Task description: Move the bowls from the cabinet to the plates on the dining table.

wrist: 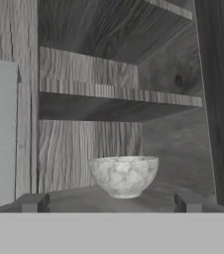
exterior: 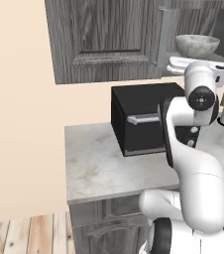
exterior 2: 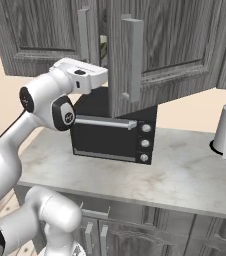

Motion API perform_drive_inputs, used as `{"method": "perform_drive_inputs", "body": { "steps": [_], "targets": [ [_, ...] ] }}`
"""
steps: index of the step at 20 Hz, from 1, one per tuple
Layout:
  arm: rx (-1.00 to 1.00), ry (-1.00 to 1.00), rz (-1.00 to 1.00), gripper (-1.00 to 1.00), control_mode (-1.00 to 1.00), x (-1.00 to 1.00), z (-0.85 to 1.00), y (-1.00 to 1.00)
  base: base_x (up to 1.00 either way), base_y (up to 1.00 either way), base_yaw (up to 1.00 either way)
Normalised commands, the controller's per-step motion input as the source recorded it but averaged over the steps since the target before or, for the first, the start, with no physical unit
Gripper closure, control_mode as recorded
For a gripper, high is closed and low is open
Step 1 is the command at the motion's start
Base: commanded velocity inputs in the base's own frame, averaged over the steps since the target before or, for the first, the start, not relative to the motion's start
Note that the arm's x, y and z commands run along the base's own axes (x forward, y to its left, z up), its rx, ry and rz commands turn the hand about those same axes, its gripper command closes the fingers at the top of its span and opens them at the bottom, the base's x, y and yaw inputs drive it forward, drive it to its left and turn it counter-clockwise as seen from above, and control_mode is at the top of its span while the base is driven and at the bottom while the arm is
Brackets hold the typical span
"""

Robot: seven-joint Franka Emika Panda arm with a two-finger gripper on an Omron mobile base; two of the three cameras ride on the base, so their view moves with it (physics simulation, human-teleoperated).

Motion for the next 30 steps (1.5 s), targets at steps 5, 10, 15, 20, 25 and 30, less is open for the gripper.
{"method": "perform_drive_inputs", "body": {
  "steps": [5, 10, 15, 20, 25, 30],
  "targets": [
    [0.04, 0.05, 0.00, -1.00, -1.00, 0.23, -0.12, -0.12, 0.00, 0.00, 0.00],
    [0.05, 0.06, 0.00, -1.00, -1.00, 0.20, -0.08, -0.21, 0.00, 0.00, 0.00],
    [0.04, 0.02, -0.02, -1.00, -1.00, 0.03, -0.07, -0.15, 0.00, 0.00, 0.00],
    [0.01, -0.04, -0.07, -1.00, -1.00, -0.24, -0.02, -0.06, 0.00, 0.00, 0.00],
    [0.00, -0.08, -0.11, -1.00, -1.00, -0.36, 0.00, 0.00, 0.00, 0.00, 0.00],
    [0.02, -0.05, -0.08, -1.00, -1.00, -0.23, 0.00, -0.24, 0.00, 0.00, 0.00]
  ]
}}
